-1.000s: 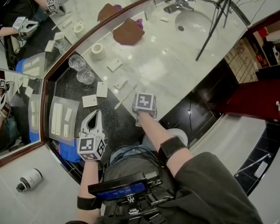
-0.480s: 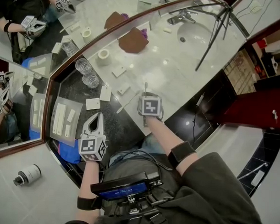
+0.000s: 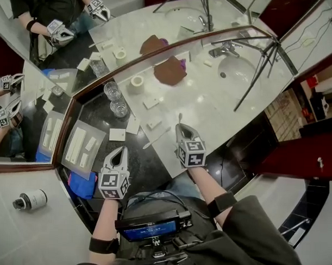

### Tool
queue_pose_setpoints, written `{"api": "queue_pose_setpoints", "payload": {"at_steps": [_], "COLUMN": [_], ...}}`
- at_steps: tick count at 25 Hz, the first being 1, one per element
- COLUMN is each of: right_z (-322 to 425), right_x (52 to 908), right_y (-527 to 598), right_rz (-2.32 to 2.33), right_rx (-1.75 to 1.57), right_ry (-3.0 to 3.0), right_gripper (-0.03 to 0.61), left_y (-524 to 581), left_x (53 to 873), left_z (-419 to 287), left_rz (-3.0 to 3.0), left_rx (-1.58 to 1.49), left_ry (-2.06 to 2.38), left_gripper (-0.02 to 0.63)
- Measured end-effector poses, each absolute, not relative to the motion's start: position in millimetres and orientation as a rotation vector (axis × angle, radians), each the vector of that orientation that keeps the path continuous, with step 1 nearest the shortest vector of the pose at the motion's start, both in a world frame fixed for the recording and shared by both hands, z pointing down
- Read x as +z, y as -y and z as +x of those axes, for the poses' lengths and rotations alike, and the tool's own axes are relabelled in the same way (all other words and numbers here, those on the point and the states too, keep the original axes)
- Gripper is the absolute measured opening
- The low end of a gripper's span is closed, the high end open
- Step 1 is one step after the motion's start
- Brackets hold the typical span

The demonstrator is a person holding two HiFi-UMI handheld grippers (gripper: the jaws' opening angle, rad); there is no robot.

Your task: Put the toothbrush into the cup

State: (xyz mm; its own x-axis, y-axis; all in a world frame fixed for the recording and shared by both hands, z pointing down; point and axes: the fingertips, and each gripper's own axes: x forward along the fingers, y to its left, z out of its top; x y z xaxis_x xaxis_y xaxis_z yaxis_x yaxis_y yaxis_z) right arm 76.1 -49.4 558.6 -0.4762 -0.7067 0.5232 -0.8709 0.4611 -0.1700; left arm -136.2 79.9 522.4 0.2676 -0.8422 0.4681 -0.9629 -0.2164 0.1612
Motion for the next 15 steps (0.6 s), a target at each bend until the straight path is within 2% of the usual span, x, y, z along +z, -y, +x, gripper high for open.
{"api": "queue_pose_setpoints", "payload": {"at_steps": [7, 15], "right_z": [55, -9], "right_x": [520, 488], "right_y": [58, 91], "right_rz": [1.191, 0.984], "right_rx": [0.399, 0.368], "right_ry": [2.578, 2.796], "right_gripper": [0.038, 0.039], "left_y": [-80, -68], "left_x": [519, 527], "left_z": [-142, -168], "left_rz": [2.090, 1.995], "left_rx": [0.378, 0.361], "left_ry": [1.659, 1.741], "left_gripper": [0.002, 0.002]}}
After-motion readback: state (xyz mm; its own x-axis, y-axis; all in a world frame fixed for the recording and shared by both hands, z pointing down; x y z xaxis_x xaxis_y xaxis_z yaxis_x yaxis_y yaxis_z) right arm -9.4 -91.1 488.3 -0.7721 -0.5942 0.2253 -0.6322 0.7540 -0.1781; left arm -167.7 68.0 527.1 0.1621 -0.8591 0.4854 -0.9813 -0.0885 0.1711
